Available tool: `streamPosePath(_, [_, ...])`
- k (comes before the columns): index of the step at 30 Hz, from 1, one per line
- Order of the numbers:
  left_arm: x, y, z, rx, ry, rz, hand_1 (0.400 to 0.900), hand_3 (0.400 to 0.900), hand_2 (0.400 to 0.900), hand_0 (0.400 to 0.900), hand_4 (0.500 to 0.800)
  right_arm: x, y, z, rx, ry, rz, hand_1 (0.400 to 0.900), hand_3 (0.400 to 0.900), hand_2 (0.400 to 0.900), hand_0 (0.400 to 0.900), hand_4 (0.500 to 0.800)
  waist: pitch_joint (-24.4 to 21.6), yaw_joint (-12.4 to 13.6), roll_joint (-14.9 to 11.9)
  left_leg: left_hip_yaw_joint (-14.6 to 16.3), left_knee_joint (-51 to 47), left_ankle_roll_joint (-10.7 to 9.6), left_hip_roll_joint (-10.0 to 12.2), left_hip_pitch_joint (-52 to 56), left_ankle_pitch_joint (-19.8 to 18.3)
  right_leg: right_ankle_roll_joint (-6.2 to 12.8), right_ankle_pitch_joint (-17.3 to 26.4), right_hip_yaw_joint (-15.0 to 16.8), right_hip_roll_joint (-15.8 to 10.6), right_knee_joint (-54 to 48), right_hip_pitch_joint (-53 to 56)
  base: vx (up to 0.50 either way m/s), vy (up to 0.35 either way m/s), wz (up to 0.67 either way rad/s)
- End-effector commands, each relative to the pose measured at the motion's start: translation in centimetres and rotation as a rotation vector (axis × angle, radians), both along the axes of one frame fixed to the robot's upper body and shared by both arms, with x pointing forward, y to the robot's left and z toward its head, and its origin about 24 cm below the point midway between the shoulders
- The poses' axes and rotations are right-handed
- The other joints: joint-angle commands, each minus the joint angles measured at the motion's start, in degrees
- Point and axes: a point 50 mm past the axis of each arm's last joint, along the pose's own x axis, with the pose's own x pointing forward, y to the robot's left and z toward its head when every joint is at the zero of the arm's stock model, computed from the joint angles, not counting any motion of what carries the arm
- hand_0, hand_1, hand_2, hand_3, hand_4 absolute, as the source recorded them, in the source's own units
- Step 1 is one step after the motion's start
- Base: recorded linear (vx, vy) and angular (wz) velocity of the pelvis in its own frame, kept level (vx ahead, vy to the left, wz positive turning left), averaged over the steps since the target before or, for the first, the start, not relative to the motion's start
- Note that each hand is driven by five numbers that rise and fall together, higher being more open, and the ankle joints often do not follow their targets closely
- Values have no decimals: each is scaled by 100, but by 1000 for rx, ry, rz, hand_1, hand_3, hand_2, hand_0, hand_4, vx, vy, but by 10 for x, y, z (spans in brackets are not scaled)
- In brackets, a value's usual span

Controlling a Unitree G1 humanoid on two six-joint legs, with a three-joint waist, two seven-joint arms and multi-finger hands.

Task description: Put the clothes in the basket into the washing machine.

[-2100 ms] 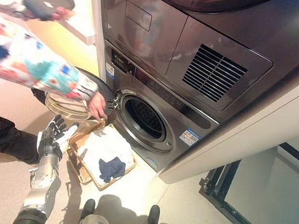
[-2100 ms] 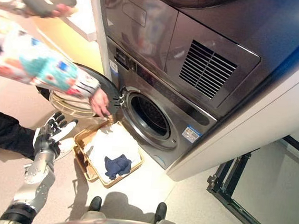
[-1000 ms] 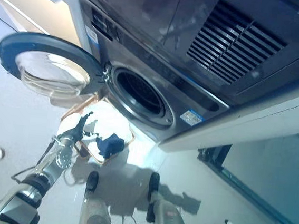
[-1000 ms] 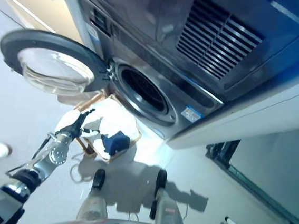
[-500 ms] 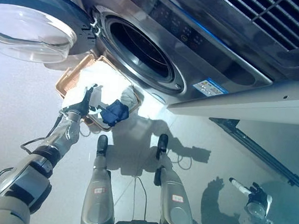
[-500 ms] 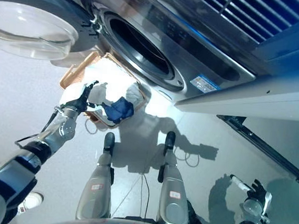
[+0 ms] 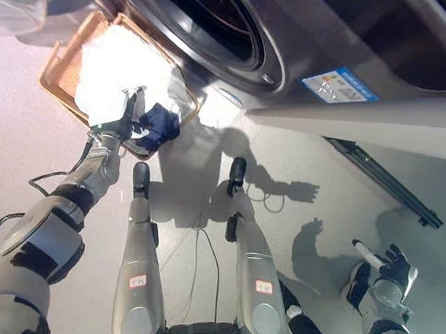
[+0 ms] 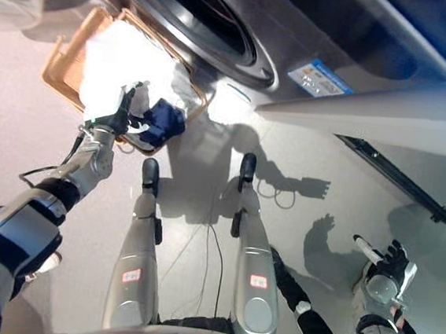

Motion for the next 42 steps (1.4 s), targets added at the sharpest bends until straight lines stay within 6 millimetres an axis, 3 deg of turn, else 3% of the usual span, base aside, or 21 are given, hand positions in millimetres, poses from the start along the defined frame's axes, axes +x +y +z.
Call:
streamPosePath(1, [3, 16, 30, 41, -141, 57, 900, 900, 900, 900, 800, -44, -50, 24, -180, -11, -160, 900, 900, 900, 900, 800, 7, -21, -90, -5, 61, 773, -237, -266, 40, 201, 62, 65, 61, 641, -518, -62, -19, 4])
streamPosePath(9, [8, 18, 55, 103, -243, 80, 900, 900, 900, 900, 800, -49, -44, 40, -245, -153, -128, 900, 900, 900, 900, 800, 7, -253, -186, -116, 334, 738, -249, -1288, 68, 213, 150, 54, 11, 765, -1421, -85, -41, 4])
streamPosePath(20, [17, 15, 87, 154, -305, 83, 900, 900, 900, 900, 800, -45, -49, 52, -267, -210, -129, 900, 900, 900, 900, 800, 7, -376, -247, -260, 486, 702, -247, -2160, 111, 260, 234, 57, -53, 817, -2172, -71, -23, 3])
streamPosePath(21, [18, 16, 91, 158, -312, 90, 845, 845, 845, 845, 767, -43, -49, 54, -270, -215, -127, 900, 900, 900, 900, 800, 7, -387, -250, -278, 478, 696, -241, -2235, 128, 266, 239, 49, -61, 804, -2222, -65, -29, 7])
streamPosePath(22, [18, 17, 95, 167, -316, 95, 700, 700, 700, 700, 680, -42, -49, 55, -270, -221, -127, 900, 900, 900, 900, 800, 7, -402, -253, -296, 481, 690, -232, -2308, 139, 268, 239, 32, -66, 806, -2273, -53, -39, 9])
streamPosePath(23, [18, 19, 98, 176, -317, 101, 600, 600, 600, 600, 620, -41, -49, 56, -269, -226, -128, 900, 900, 900, 900, 800, 7, -412, -265, -306, 484, 687, -231, -2375, 149, 270, 244, 29, -62, 812, -2330, -52, -28, 5])
streamPosePath(24, [18, 21, 100, 197, -316, 107, 400, 400, 400, 400, 500, -40, -50, 57, -271, -228, -127, 900, 900, 900, 900, 800, 7, -427, -272, -328, 496, 684, -235, -2431, 157, 278, 258, 37, -56, 820, -2387, -44, -20, 4])
streamPosePath(31, [21, 13, 107, 178, -337, 83, 400, 400, 400, 400, 500, -35, -50, 58, -259, -254, -141, 900, 900, 900, 900, 800, 7, -419, -218, -323, 488, 700, -257, -2567, 159, 278, 280, 12, -83, 813, -2517, -25, 13, 1])
streamPosePath(42, [21, 8, 81, 24, -284, 91, 400, 400, 400, 400, 500, -28, -54, 55, -243, -213, -174, 900, 900, 900, 900, 800, -27, -340, -86, -126, 321, 700, -271, -1976, 137, 227, 239, 27, -75, 731, -2104, 3, 23, -6])
